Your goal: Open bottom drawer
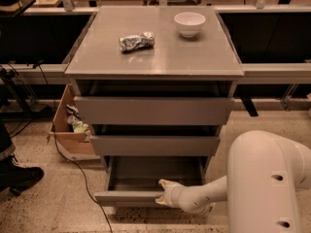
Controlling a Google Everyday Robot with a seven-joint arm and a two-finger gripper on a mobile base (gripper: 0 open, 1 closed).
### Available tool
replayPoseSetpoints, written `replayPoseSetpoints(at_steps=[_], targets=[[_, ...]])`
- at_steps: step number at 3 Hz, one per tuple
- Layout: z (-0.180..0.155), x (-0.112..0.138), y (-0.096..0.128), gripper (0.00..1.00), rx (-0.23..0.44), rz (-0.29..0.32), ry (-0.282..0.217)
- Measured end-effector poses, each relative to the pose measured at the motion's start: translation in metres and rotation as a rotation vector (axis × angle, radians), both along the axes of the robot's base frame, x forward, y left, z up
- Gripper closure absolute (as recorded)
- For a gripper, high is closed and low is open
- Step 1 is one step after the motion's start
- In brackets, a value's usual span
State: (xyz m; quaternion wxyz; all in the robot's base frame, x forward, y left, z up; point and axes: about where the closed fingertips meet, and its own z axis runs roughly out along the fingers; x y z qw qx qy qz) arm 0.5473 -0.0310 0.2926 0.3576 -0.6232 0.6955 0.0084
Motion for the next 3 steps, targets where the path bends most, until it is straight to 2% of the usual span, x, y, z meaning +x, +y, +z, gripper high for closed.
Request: replayPoseSetpoints(at_steps=[1,2,3], targets=[[0.008,0.012,0.019,1.00,0.052,0.047,0.029],[-0.003,0.034,0.037,1.00,0.115,0.090,0.053],[-0.034,0.064,0.063,1.00,0.178,0.125,0.080]])
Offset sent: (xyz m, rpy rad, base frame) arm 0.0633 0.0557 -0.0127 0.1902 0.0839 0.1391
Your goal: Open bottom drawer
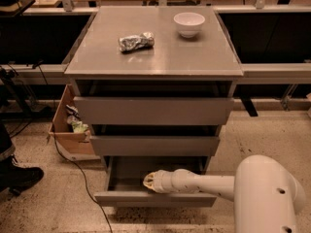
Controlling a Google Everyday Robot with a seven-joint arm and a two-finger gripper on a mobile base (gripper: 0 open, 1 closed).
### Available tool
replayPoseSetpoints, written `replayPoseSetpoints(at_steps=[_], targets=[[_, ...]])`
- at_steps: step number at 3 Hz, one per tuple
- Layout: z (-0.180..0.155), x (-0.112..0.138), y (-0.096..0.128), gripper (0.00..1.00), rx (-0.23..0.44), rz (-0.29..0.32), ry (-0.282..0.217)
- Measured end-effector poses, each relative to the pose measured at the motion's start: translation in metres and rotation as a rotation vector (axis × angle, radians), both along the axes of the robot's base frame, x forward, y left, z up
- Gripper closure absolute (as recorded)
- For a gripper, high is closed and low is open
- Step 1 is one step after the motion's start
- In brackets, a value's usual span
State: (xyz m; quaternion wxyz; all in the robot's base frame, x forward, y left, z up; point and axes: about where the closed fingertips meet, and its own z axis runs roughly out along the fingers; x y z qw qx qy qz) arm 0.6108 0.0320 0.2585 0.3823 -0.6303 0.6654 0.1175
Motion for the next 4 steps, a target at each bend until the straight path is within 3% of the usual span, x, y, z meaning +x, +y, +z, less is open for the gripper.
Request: replayPoseSetpoints(at_steps=[1,3,4], targets=[[0.000,0.000,0.000,1.00,0.000,0.000,0.000],[-0.075,0.016,-0.008,1.00,-0.086,-0.028,0.033],[-0.098,0.029,-0.005,1.00,-0.111,-0.033,0.026]])
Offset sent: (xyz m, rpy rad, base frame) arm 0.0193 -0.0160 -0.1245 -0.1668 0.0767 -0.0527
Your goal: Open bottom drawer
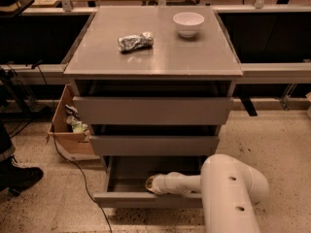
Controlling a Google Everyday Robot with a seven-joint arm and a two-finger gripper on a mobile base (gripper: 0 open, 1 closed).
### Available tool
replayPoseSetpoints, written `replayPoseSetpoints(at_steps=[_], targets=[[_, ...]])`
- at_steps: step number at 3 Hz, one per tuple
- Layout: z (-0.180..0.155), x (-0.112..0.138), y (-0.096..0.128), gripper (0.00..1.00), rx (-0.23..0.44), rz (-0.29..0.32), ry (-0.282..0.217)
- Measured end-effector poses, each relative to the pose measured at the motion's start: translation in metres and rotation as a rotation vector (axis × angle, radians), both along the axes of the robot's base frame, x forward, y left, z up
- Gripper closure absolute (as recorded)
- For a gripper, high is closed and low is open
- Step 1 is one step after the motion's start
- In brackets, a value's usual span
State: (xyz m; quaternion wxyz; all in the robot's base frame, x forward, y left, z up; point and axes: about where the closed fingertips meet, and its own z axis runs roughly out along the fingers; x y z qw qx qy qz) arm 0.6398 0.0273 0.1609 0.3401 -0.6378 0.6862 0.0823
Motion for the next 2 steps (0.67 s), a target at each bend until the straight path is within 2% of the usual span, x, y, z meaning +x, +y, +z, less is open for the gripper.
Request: replayPoseSetpoints(at_steps=[1,2], targets=[[-0.0104,0.0049,-0.0005,1.00,-0.031,0.002,0.004],[-0.0080,0.0027,-0.0019,1.00,-0.102,0.034,0.034]])
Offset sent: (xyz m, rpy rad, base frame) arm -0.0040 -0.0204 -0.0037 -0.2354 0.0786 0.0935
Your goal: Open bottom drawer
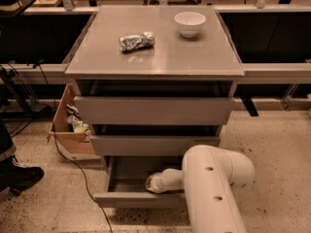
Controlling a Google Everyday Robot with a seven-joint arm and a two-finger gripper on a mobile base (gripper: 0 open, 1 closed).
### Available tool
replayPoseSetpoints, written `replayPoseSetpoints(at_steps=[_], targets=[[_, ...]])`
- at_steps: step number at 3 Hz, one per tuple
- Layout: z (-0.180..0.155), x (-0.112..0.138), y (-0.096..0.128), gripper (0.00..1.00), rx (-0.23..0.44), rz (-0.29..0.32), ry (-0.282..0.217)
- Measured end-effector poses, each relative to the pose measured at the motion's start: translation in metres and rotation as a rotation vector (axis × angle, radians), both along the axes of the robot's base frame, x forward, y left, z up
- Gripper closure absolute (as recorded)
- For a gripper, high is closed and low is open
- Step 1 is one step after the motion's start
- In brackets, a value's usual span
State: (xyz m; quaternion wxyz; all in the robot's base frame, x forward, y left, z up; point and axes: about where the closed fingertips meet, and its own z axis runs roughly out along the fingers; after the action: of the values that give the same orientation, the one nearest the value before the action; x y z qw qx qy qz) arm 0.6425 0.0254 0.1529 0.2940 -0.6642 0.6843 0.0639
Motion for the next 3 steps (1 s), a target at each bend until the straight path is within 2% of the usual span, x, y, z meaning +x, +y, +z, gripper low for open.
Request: replayPoseSetpoints(at_steps=[2,3], targets=[[-0.002,-0.032,-0.014,1.00,-0.172,0.166,0.066],[-0.010,-0.058,-0.031,1.00,-0.241,0.232,0.124]])
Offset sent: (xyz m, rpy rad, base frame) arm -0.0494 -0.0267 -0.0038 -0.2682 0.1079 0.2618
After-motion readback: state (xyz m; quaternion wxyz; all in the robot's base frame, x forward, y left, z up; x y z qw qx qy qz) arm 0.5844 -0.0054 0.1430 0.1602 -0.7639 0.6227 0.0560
